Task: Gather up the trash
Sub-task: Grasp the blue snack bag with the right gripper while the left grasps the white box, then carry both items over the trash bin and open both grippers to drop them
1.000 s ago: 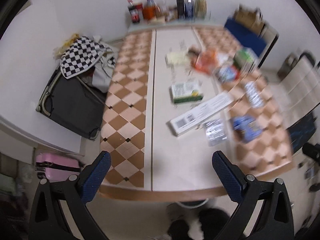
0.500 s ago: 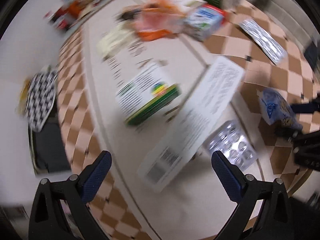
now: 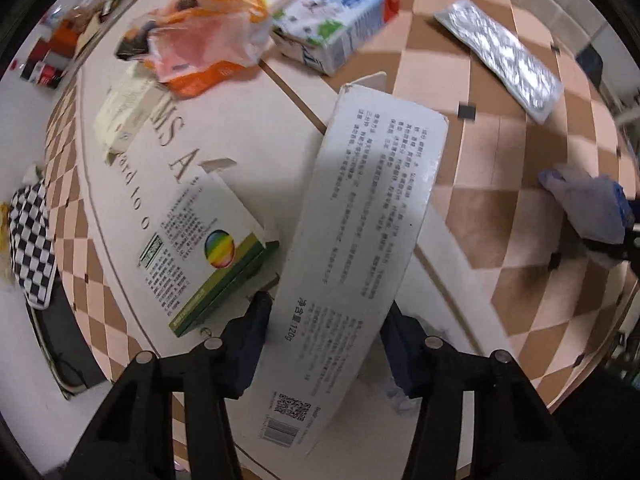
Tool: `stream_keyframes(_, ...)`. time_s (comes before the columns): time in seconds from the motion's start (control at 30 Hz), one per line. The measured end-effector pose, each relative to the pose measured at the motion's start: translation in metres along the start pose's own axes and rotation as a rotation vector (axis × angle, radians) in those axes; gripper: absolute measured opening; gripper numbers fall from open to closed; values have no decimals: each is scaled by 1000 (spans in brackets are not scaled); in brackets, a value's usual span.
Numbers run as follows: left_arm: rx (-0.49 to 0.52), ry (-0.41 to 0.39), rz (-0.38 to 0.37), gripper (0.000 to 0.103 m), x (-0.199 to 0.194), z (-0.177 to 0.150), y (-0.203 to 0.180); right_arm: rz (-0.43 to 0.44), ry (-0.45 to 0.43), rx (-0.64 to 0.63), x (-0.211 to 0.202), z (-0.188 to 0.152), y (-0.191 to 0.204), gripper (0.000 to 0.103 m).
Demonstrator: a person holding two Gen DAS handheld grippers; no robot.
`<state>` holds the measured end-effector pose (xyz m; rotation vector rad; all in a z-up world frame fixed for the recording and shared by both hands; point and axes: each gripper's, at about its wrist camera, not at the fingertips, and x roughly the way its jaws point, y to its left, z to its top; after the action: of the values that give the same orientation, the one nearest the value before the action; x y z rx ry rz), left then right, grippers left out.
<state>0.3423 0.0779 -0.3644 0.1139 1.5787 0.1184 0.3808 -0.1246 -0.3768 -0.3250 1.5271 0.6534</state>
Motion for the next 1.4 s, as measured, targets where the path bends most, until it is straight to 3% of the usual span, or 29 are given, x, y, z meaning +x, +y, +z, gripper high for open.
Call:
stream_keyframes(0.1, -79, -13, 37, 49, -11, -4, 6, 9, -22, 32, -10, -5, -5, 15)
stream_keyframes(0.23, -242, -37, 51, 49, -32, -27, 18, 22, -54, 59, -41, -26, -2, 15)
stream_keyframes(0.3, -326, -65, 22, 49, -40, -38, 22, 35, -78, 73, -50, -35, 4, 14)
stream_keyframes(0.53, -539, -181, -150, 49, -73, -124, 27, 98, -177, 108, -88, -93, 41, 14)
stream_keyframes(0.67, -611, -214, -283, 49, -96, -191, -8, 121, -214, 122, -108, -158, 61, 14)
stream_keyframes(0.77, -631, -170, -359, 49, -87, -246, -31, 141, -205, 158, -105, -218, 68, 14)
stream_keyframes(0.9, -654, -14, -463, 49, -42, -310, -69, 158, -112, 221, -75, -298, 64, 14)
stream_keyframes(1.03, -684, 106, -533, 49, 24, -333, -103, 153, 12, 275, -18, -355, 49, 14)
stream_keyframes(1.2, -720, 183, -571, 49, 154, -300, -136, 123, 97, 288, 90, -375, 22, 14)
stream_keyframes(1.3, -717, 225, -624, 51, 234, -271, -148, 110, 129, 280, 174, -369, 3, 14)
stream_keyframes(1.4, -712, 281, -618, 51, 313, -241, -156, 115, 150, 289, 246, -355, -11, 14)
